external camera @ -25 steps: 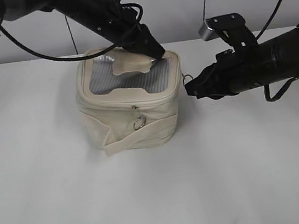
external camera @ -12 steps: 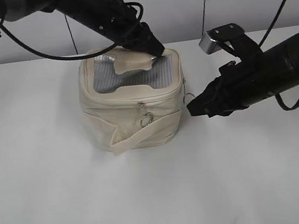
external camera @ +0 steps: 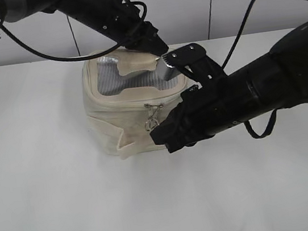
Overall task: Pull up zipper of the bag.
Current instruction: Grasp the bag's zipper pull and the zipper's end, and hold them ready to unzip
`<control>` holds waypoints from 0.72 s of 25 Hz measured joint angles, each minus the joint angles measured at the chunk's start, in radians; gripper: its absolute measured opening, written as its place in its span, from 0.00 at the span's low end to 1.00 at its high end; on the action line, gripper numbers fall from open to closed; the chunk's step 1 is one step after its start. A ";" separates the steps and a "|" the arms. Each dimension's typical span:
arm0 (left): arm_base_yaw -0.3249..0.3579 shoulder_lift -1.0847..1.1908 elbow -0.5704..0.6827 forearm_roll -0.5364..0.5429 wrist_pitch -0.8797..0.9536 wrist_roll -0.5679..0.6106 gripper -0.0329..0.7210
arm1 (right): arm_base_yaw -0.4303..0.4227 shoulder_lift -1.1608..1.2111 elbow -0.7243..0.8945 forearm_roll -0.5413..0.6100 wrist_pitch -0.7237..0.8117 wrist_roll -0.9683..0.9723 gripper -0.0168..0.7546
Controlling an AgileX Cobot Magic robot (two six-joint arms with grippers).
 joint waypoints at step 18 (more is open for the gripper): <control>0.012 -0.035 0.002 0.016 -0.074 -0.066 0.38 | 0.003 -0.032 -0.057 -0.384 0.079 0.521 0.54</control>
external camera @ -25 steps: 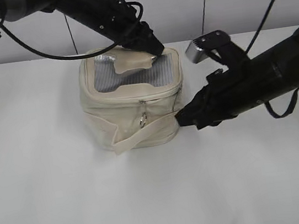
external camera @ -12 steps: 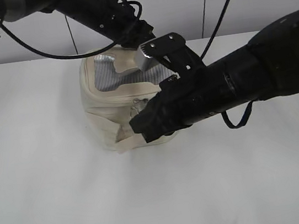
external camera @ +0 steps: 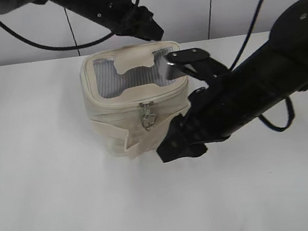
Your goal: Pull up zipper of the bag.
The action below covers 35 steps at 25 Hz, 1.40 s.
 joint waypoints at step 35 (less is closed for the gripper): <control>0.018 -2.211 1.513 0.685 0.169 -0.640 0.57 | -0.241 -1.431 0.367 -0.842 0.574 0.763 0.57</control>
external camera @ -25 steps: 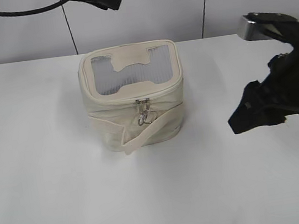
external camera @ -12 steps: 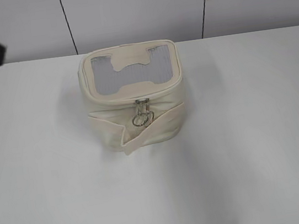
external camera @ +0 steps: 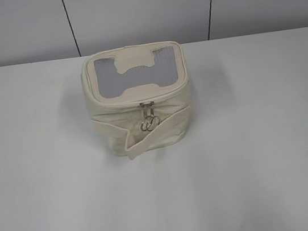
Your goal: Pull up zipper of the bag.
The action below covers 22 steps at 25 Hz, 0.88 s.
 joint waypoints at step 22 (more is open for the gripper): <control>0.003 -0.138 0.088 0.003 -0.056 -0.005 0.43 | 0.000 -0.280 0.012 -0.010 -0.009 0.017 0.48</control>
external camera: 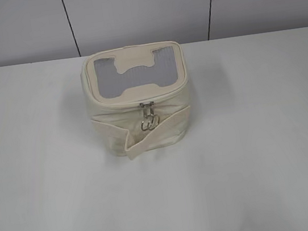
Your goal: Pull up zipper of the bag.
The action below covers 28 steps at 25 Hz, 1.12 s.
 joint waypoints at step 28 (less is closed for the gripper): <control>0.384 -0.001 0.001 0.000 0.000 0.000 0.36 | -0.191 0.000 0.000 0.000 -0.003 0.000 0.47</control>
